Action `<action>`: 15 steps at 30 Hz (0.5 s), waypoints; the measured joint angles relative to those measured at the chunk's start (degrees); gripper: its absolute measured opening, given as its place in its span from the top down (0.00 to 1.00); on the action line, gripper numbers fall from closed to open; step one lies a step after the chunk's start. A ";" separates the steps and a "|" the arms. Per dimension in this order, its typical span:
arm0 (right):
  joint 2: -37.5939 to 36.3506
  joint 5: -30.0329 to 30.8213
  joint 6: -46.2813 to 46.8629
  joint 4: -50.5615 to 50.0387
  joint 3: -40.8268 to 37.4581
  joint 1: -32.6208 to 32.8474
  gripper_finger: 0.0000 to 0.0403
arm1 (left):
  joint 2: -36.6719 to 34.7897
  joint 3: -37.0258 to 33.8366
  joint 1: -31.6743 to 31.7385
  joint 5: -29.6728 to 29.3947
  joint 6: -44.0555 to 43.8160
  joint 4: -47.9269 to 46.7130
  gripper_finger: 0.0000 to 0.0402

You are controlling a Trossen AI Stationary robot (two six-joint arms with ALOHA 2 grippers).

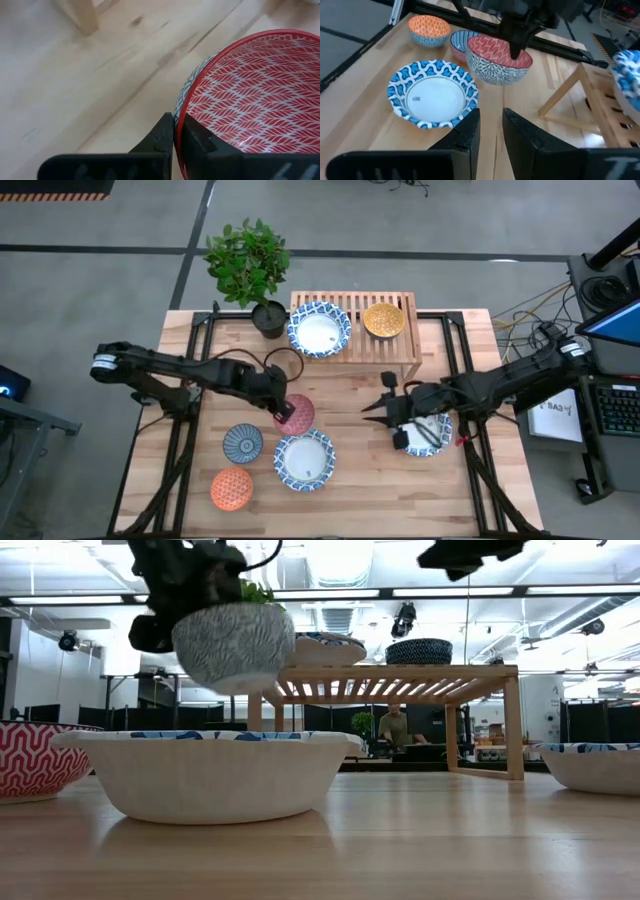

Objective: Place and stack bowls onto a shelf
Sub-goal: Stack the red pattern bowl on top of the yellow bowl on the shelf

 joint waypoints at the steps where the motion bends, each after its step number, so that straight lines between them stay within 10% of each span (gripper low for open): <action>1: 1.24 0.00 -0.76 0.11 0.83 0.00 0.82 | 0.07 0.35 -0.04 0.27 0.02 0.15 1.00; 15: 21.12 -1.84 -11.69 -10.85 21.42 -0.18 0.82 | 3.62 1.27 -0.21 1.53 2.01 2.02 1.00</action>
